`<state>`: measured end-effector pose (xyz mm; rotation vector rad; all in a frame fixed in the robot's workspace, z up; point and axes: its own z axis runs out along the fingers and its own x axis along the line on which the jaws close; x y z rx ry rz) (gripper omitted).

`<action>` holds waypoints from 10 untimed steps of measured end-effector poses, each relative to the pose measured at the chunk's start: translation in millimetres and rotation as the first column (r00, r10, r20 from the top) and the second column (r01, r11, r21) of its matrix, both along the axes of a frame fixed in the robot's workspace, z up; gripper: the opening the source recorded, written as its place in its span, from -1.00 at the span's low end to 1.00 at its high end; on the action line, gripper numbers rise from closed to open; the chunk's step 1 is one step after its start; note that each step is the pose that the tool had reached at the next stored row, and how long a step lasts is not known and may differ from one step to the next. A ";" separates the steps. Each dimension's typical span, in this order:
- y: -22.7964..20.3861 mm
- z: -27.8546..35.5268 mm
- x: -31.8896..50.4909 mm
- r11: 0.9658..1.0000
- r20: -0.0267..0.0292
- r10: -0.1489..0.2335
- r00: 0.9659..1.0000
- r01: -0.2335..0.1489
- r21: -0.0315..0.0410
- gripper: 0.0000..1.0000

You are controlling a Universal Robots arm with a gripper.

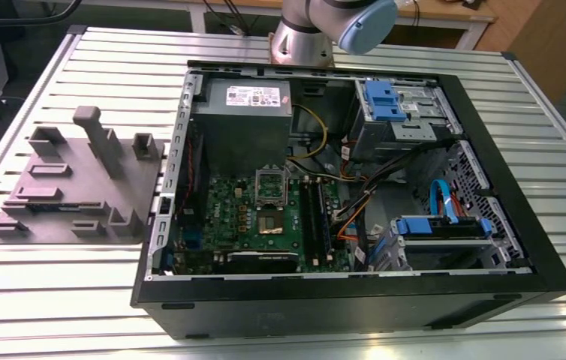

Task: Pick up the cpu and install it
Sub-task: 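Pick up the cpu and move it towards the insertion slot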

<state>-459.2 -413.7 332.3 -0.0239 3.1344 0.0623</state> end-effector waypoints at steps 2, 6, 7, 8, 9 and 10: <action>0.0 0.9 0.0 1.000 0.000 0.000 1.000 0.000 0.000 -0.06; 0.0 3.0 0.0 1.000 0.000 0.000 1.000 0.000 0.000 -0.06; 0.0 3.8 0.0 1.000 0.000 0.000 1.000 0.000 0.000 -0.06; 0.0 4.2 0.0 1.000 0.000 0.000 1.000 0.000 0.000 -0.06; 0.0 4.8 0.0 1.000 0.000 0.000 1.000 0.000 0.000 -0.06; 0.0 5.6 0.0 1.000 0.000 0.000 1.000 0.000 0.000 -0.06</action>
